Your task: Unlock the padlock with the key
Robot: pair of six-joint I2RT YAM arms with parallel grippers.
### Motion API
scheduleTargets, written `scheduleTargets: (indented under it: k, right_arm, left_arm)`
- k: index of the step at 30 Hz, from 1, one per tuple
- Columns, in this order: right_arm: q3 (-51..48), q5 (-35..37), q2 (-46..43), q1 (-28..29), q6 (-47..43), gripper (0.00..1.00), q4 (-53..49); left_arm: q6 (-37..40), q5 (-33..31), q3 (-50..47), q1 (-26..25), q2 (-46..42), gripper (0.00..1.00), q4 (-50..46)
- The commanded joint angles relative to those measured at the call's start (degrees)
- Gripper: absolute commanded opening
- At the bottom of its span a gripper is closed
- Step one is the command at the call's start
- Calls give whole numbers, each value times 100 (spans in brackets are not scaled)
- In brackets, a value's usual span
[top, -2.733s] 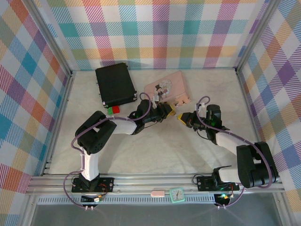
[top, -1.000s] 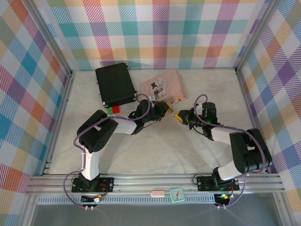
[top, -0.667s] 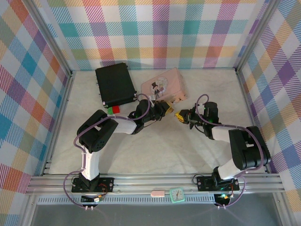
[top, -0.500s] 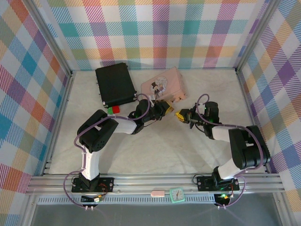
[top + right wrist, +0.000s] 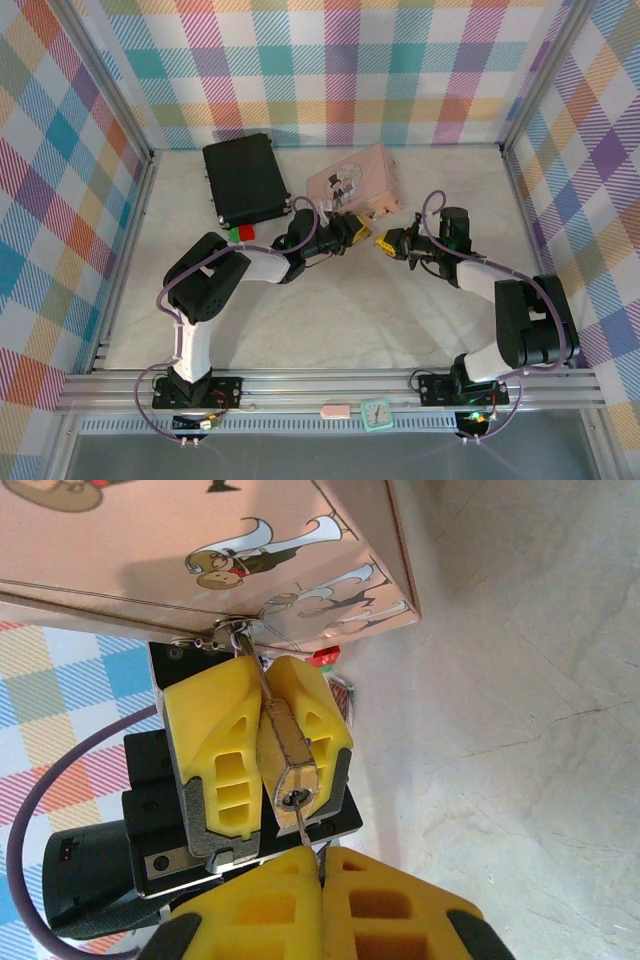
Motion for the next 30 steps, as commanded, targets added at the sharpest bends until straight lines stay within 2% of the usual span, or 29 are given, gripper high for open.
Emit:
scheduleTargets:
  k: [1,12,18,26,30]
  right_arm:
    - [216,187,238,30,-118,0,454]
    - [-36,1435,-181,220,-218,0,412]
    - [-68,1663,-188,432,-74,0,485]
    - [-294,2097,-639,542,-8,0,196]
    - [-390,2490,-842,832,224,0,167]
  left_arm:
    - [-270,1129,219,-308,-128,0,1123]
    - [-273,1065,327,-373,-172,0,1008]
    - [-248,938,360,-387,-176,0,969]
    - [-227,609,307,-391,-153,0,890]
    - [-142,415,248,-393,-213,0,714]
